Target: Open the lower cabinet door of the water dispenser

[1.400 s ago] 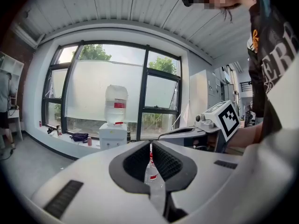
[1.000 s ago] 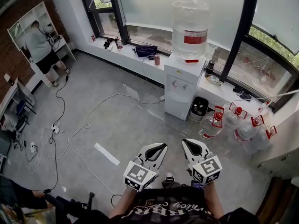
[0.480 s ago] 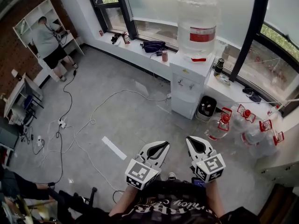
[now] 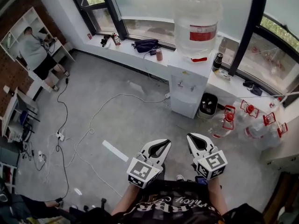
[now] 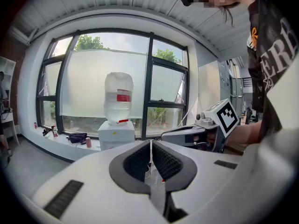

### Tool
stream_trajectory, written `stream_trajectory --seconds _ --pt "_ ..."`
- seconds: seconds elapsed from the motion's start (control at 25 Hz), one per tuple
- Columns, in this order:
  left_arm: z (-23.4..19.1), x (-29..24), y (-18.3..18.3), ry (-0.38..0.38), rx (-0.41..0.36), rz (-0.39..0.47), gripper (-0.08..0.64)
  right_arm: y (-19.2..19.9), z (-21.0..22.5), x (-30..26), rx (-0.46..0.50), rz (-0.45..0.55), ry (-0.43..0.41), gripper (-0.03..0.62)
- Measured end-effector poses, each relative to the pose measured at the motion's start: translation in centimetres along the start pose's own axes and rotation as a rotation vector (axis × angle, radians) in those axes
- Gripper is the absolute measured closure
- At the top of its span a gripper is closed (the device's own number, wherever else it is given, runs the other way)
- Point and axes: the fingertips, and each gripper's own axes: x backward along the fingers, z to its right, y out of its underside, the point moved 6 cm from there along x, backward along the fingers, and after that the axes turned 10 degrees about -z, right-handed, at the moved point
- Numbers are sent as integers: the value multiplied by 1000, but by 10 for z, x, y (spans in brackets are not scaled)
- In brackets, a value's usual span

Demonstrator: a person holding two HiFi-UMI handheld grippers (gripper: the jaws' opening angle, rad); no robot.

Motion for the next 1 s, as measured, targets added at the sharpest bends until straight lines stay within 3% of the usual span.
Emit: stream_trajectory --seconds 0.28,0.6,0.8,1.0 --pt "-94 -22 -25 141 -103 -7 540 -36 6 -81 -83 15 102 580" --pt "-181 -40 -22 262 -166 -33 540 -54 15 -155 -156 10 231 580" --pt "-209 -52 -15 346 -193 -46 540 -53 26 -171 -196 11 336 580" --pt "-211 -74 -5 435 -214 -78 540 -35 43 -164 -234 -13 435 580"
